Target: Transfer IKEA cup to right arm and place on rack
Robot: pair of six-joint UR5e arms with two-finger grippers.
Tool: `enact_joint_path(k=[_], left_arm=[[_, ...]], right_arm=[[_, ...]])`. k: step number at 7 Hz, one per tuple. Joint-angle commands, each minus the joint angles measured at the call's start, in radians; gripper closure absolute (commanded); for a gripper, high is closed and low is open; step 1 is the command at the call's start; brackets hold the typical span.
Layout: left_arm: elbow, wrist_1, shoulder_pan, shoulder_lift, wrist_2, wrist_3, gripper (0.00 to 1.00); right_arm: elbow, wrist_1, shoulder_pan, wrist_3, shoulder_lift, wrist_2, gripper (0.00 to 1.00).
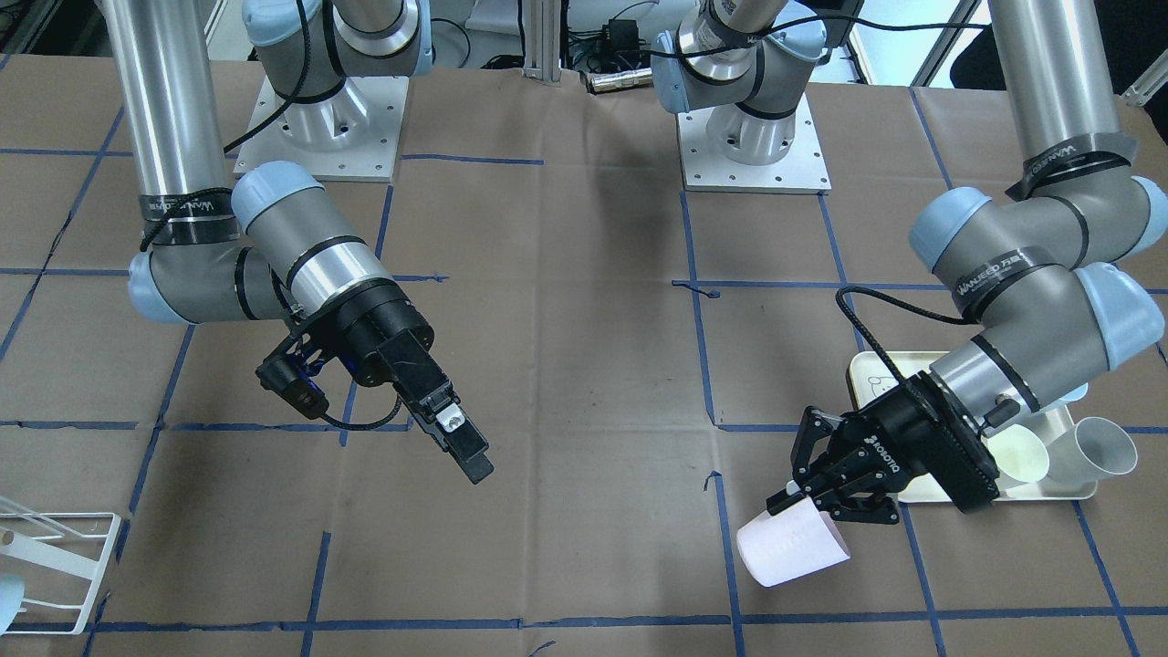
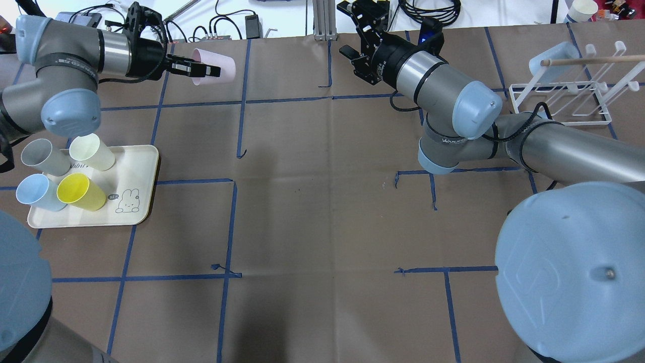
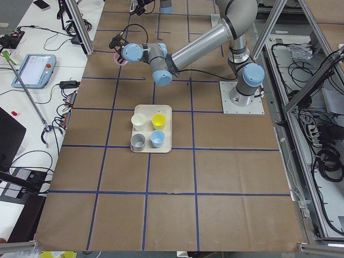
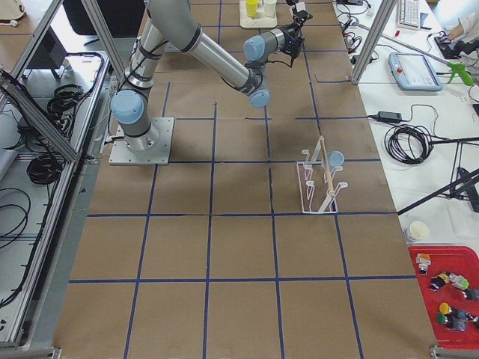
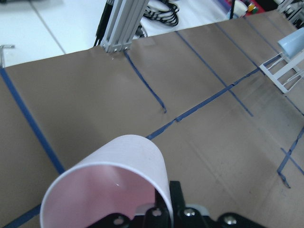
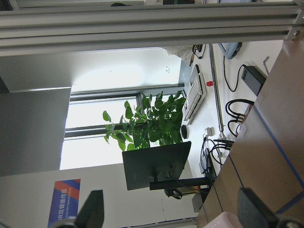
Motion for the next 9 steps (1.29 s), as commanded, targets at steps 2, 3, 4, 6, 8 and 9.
enact_joint_path(k=[2,3,4,6,8,9], left_arm=[[-0.030,0.297,-0.109,-0.050,-0.110,-0.062,1.00],[-0.057,0.417,-0.121,-0.074,-0.126,-0.046,1.00],[-0.131,0.500,-0.123,-0.059,-0.180,-0.065,1.00],[-0.272,0.709,-0.117,-0.039,-0.271,-0.139,1.00],[-0.358,0.893,-0.117,-0.026,-0.336,-0.234,1.00],[-0.363,0.936,-0.121,-0.005,-0.397,-0.354,1.00]], right_arm=[[0.001,-0.003,0.001,0.020,-0.001,-0.005,0.00],[0.001,-0.003,0.001,0.037,-0.001,-0.003,0.00],[0.001,-0.003,0.001,0.039,-0.001,-0.003,0.00],[0.003,-0.003,0.001,0.039,0.003,-0.004,0.00],[0.012,0.006,-0.003,0.039,0.000,-0.041,0.00],[0.014,0.016,-0.001,0.039,-0.012,-0.090,0.00]])
